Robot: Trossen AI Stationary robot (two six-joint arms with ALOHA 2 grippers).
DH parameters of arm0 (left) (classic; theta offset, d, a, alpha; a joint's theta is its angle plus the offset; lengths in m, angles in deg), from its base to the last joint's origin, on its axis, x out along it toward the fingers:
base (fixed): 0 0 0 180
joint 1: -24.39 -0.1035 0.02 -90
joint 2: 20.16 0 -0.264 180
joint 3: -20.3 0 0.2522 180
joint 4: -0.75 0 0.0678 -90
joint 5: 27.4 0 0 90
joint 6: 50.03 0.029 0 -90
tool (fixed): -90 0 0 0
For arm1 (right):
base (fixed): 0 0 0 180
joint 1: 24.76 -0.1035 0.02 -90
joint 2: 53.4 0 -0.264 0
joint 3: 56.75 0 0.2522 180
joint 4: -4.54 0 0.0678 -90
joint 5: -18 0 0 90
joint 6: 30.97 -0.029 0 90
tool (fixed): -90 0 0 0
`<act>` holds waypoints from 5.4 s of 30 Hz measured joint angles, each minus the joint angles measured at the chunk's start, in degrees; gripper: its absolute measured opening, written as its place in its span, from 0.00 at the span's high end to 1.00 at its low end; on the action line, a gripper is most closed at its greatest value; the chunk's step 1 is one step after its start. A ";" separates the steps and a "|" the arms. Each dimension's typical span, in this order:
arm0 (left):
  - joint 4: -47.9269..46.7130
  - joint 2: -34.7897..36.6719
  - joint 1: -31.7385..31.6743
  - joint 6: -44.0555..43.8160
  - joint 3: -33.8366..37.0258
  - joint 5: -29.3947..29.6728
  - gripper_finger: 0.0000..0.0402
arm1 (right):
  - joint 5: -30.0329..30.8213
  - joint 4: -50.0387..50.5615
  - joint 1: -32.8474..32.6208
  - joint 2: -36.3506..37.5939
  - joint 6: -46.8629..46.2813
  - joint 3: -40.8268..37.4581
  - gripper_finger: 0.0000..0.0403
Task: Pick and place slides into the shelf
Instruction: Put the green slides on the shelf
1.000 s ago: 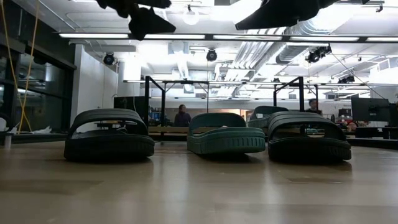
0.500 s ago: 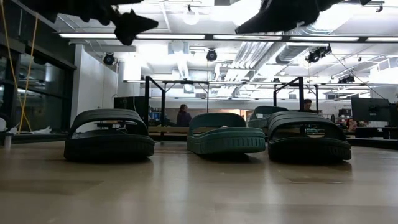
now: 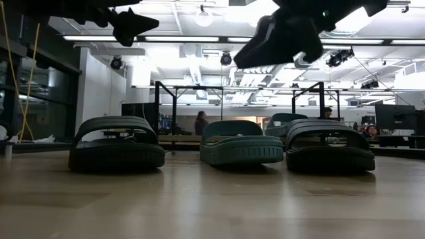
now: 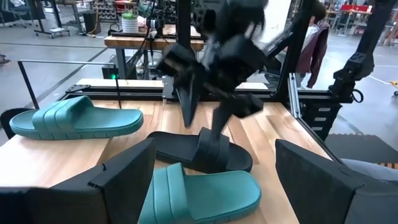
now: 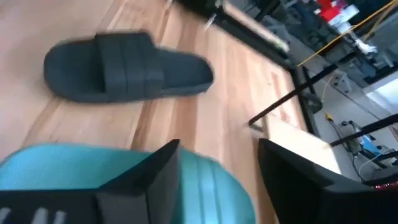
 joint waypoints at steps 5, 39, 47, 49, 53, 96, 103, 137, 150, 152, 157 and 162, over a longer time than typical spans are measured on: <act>-0.20 -0.02 0.00 -2.72 0.00 0.50 0.22 | 2.91 1.40 -0.58 -5.36 0.25 2.45 0.44; -0.47 -0.24 0.02 -8.22 -0.02 1.64 0.22 | 17.09 5.84 -3.65 -16.29 -5.34 4.19 0.44; -0.42 -0.24 0.02 -8.22 -0.02 1.65 0.22 | 17.32 5.58 -2.18 -16.58 -6.57 4.19 0.44; -0.42 -0.24 0.02 -8.22 -0.02 1.65 0.22 | 17.21 5.58 -2.16 -16.58 -6.60 4.19 0.44; -0.42 -0.24 0.02 -8.24 -0.02 1.65 0.22 | 17.23 5.61 -2.16 -16.58 -6.68 4.40 0.44; -0.16 -0.26 0.02 -9.09 -0.04 1.87 0.22 | 19.10 3.29 0.51 -21.76 -10.05 7.25 0.53; -0.16 -0.26 0.02 -9.09 -0.04 1.87 0.22 | 17.52 3.35 0.51 -21.76 -10.70 7.23 0.73; -0.45 -0.26 0.02 -9.27 -0.04 1.86 0.22 | 16.16 19.69 -0.53 -21.76 -14.30 21.04 0.99; -0.66 -0.24 0.02 -8.98 -0.04 1.34 0.22 | 14.31 24.74 1.74 -18.08 -16.54 22.11 0.99; -0.69 -0.24 0.02 -8.64 -0.04 1.32 0.22 | 14.14 24.90 2.08 -16.41 -15.37 22.11 0.99; -0.69 -0.24 0.02 -6.24 -0.04 1.39 0.22 | 13.78 24.33 3.14 -12.20 -12.60 22.11 1.00; -0.64 0.29 -0.02 -3.66 -0.04 2.50 0.22 | 9.67 22.74 6.02 -8.98 -8.84 22.03 1.00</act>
